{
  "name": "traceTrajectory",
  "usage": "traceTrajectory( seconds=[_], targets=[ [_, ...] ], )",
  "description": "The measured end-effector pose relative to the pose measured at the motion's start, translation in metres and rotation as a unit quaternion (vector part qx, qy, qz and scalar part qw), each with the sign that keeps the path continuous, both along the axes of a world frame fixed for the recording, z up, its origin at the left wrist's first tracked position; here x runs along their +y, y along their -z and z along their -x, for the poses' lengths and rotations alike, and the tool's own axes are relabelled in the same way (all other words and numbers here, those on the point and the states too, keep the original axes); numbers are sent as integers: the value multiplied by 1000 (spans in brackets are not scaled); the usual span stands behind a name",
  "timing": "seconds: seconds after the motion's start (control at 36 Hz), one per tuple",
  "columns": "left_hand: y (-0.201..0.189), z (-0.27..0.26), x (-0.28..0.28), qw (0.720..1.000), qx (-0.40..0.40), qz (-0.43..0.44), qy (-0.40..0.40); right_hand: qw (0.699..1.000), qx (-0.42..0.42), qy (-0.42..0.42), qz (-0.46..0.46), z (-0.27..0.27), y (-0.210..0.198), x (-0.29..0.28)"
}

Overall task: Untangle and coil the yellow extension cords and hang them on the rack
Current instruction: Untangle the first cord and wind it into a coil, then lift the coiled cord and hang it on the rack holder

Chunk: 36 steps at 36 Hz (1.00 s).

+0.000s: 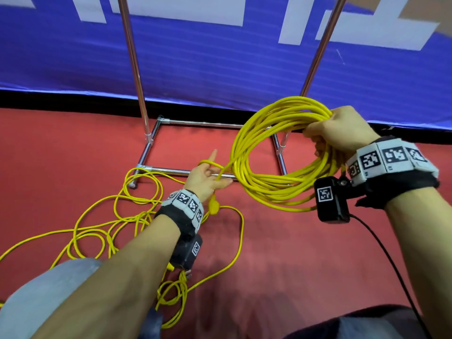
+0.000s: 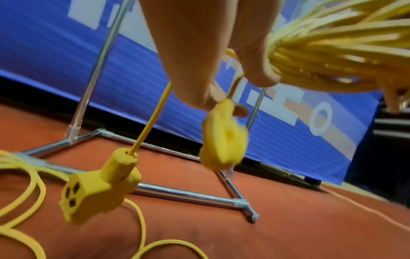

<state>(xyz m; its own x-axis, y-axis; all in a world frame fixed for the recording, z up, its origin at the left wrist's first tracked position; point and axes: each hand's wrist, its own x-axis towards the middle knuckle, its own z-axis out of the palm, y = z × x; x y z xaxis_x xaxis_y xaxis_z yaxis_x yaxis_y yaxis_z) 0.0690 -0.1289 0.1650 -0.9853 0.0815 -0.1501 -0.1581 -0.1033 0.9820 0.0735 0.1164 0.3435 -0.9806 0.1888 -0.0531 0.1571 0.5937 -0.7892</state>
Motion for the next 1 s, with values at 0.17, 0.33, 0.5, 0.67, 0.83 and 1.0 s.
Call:
traceTrajectory(
  seconds=[0.17, 0.33, 0.5, 0.67, 0.83, 1.0],
  targets=[
    [0, 4, 0, 988, 57, 138, 31, 998, -18, -41, 33, -4, 0, -2],
    [-11, -3, 2, 999, -30, -29, 35, 993, -49, -48, 100, -5, 3, -4],
    [-31, -11, -1, 941, -89, -315, 83, 992, -67, -50, 98, -2, 7, -3],
    [-50, -16, 8, 937, -63, -300, 167, 995, -65, -41, 63, 0, 13, 4],
    [-47, -19, 25, 967, -94, -224, 73, 998, -37, -41, 2, 3, 24, -3],
    [-67, -24, 20, 932, -126, -312, 135, 1000, 9, -12, -11, 5, 29, -6]
  ],
)
